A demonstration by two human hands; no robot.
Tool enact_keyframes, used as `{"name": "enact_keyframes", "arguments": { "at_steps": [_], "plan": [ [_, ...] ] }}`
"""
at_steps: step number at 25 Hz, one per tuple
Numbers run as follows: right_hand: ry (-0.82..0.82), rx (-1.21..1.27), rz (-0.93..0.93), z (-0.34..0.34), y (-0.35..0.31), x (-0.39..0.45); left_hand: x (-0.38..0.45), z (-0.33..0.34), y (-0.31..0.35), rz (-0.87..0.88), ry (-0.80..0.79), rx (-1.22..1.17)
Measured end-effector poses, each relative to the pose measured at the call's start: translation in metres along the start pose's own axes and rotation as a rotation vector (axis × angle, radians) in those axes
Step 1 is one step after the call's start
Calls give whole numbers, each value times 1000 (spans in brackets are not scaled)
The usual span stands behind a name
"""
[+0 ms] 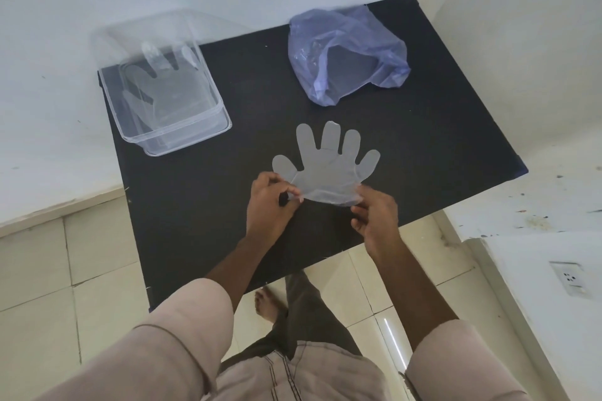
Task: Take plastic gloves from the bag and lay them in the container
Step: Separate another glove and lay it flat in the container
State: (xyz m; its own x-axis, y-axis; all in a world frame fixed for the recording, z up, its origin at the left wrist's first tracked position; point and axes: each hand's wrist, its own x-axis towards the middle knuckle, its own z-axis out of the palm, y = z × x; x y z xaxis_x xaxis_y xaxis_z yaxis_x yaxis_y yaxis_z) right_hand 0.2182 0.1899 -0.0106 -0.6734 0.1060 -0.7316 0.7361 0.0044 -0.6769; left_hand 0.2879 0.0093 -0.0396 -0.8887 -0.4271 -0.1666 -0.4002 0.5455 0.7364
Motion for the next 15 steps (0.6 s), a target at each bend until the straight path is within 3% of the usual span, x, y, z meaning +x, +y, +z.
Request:
{"name": "enact_keyframes", "arguments": {
  "at_steps": [4,6,8,12,15],
  "plan": [
    [-53,-762,-547,-28,21,15,15,-1,0,12,-26,10],
    [-50,-1036,-691,-31,26,24,19,0,0,12,-29,1],
    [-52,-1084,-783,-28,27,31,20,1,2,15,-18,-7],
    [40,-912,-997,-27,23,34,23,-2,5,25,-50,-21],
    [43,-798,-1051,-22,11,28,24,-10,9,47,-47,-40]
  ]
}}
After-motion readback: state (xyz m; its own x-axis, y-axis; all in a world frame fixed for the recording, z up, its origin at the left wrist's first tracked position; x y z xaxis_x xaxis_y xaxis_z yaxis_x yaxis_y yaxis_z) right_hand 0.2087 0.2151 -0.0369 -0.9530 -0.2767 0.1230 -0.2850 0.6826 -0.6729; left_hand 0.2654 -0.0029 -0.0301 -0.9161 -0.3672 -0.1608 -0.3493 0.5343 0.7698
